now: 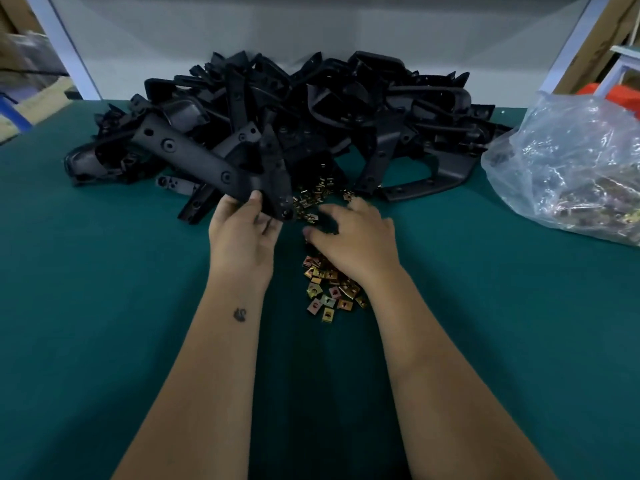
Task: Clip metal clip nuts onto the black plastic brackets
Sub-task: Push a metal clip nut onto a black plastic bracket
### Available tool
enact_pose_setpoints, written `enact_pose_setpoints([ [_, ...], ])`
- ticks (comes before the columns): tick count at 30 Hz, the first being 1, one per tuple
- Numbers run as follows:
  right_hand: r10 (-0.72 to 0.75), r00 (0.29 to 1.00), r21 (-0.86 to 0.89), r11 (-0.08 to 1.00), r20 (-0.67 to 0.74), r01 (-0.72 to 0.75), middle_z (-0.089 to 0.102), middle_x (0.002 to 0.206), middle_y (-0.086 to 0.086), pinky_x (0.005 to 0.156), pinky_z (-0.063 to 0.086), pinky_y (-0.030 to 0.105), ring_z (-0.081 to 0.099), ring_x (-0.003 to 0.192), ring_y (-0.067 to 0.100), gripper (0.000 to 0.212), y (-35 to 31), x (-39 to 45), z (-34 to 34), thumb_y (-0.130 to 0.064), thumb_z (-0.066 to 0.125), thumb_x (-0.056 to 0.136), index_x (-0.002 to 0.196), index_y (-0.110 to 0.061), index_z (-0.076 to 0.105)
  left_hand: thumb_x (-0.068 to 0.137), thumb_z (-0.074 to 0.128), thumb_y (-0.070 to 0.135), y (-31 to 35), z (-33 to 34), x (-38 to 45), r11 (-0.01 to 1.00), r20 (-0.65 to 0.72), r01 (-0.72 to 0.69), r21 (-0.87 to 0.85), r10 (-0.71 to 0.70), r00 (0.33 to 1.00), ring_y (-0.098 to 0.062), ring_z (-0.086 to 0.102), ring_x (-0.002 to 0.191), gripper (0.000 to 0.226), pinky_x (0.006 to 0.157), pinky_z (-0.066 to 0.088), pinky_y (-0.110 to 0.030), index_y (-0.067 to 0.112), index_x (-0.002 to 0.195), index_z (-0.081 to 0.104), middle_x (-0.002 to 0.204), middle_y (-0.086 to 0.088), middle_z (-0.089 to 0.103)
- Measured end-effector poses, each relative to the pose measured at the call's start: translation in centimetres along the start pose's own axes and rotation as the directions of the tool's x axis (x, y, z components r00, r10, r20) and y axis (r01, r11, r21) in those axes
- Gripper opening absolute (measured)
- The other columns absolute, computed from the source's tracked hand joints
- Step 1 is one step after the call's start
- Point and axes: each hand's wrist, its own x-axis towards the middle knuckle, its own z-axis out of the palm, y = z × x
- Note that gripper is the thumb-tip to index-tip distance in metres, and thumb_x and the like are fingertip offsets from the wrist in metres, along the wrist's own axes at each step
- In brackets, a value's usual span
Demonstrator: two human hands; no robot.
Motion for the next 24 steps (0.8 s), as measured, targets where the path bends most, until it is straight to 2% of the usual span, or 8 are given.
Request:
enact_pose_setpoints([
  [4, 0.007, 0.999, 0.071, 0.997, -0.046, -0.004, 0.055, 0.115, -0.001, 0.089, 0.028, 0.038, 0.047, 0.116, 0.024, 0.025, -1.0, 0.3, 0.2, -0.050, 0.057, 0.090, 0.111, -0.041, 0.067, 0.101, 0.045, -0.004, -0.3, 0.4, -0.2, 0.999, -0.037, 0.008, -0.039, -0.010, 0.999, -0.013, 0.049, 0.069, 0.026, 0.082, 0.052, -0.033, 0.013, 0.082, 0.050, 0.082, -0.002, 0.058],
  [7, 0.015, 0.996, 0.228, 0.974, -0.093, 0.007, 0.061, 0.096, -0.010, 0.087, 0.037, 0.036, 0.057, 0.098, 0.015, 0.006, -0.6, -0.3, 0.0, -0.031, 0.061, 0.091, 0.093, -0.035, 0.064, 0.102, 0.041, -0.006, -0.1, 0.5, -0.4, 0.990, -0.064, 0.040, -0.136, -0.049, 0.997, -0.015, 0.059, 0.075, 0.027, 0.067, 0.055, -0.028, 0.011, 0.082, 0.048, 0.086, -0.004, 0.061],
  [9, 0.098, 0.987, 0.412, 0.911, -0.128, -0.037, 0.060, 0.082, -0.015, 0.079, 0.047, 0.028, 0.057, 0.080, 0.003, 0.009, -0.1, -0.6, -0.2, -0.021, 0.062, 0.092, 0.090, -0.029, 0.060, 0.102, 0.038, -0.007, 0.0, 0.6, -0.5, 0.979, -0.065, 0.062, -0.196, -0.076, 0.995, -0.015, 0.061, 0.077, 0.026, 0.064, 0.055, -0.027, 0.010, 0.085, 0.047, 0.088, -0.006, 0.060],
  [13, 0.255, 0.941, 0.648, 0.760, -0.223, -0.052, 0.062, 0.083, -0.012, 0.060, 0.041, 0.005, 0.057, 0.075, -0.001, 0.007, 0.5, -0.8, -0.8, -0.017, 0.065, 0.093, 0.089, -0.022, 0.064, 0.101, 0.037, -0.008, -0.1, 0.6, -0.7, 0.976, -0.057, 0.083, -0.203, -0.096, 0.994, -0.014, 0.061, 0.068, 0.026, 0.056, 0.053, -0.024, 0.009, 0.083, 0.045, 0.082, -0.005, 0.059],
  [15, 0.277, 0.934, 0.727, 0.686, -0.223, -0.030, 0.067, 0.081, -0.011, 0.065, 0.046, 0.007, 0.063, 0.076, 0.002, 0.013, 0.4, -1.1, -1.2, -0.014, 0.065, 0.092, 0.086, -0.025, 0.067, 0.101, 0.038, -0.007, -0.2, 0.6, -0.7, 0.978, -0.052, 0.080, -0.191, -0.091, 0.994, -0.012, 0.061, 0.060, 0.026, 0.053, 0.051, -0.022, 0.010, 0.082, 0.046, 0.081, -0.004, 0.061],
  [18, 0.262, 0.949, 0.803, 0.595, -0.178, -0.013, 0.073, 0.080, -0.008, 0.074, 0.057, 0.023, 0.070, 0.079, 0.007, 0.023, 0.5, -1.2, -1.4, -0.008, 0.065, 0.091, 0.083, -0.029, 0.070, 0.101, 0.038, -0.007, -0.3, 0.7, -0.3, 0.982, -0.048, 0.082, -0.172, -0.092, 0.995, -0.010, 0.062, 0.060, 0.027, 0.054, 0.051, -0.022, 0.011, 0.084, 0.048, 0.082, -0.002, 0.063],
  [21, 0.284, 0.948, 0.861, 0.508, -0.144, -0.021, 0.075, 0.083, -0.005, 0.069, 0.055, 0.019, 0.070, 0.071, 0.006, 0.025, 0.4, -1.1, -1.4, -0.004, 0.064, 0.091, 0.087, -0.027, 0.072, 0.101, 0.036, -0.007, -0.3, 0.9, 0.0, 0.985, -0.048, 0.092, -0.149, -0.101, 0.994, -0.010, 0.058, 0.055, 0.028, 0.053, 0.048, -0.022, 0.012, 0.085, 0.050, 0.081, -0.002, 0.061],
  [24, 0.309, 0.941, 0.869, 0.494, -0.141, -0.032, 0.076, 0.084, -0.006, 0.069, 0.053, 0.017, 0.069, 0.071, 0.006, 0.027, 0.5, -0.9, -1.3, -0.004, 0.065, 0.091, 0.087, -0.029, 0.074, 0.099, 0.036, -0.006, -0.4, 1.2, 0.1, 0.982, -0.071, 0.121, -0.143, -0.132, 0.989, -0.009, 0.053, 0.045, 0.029, 0.050, 0.045, -0.019, 0.013, 0.078, 0.045, 0.074, -0.002, 0.054],
])
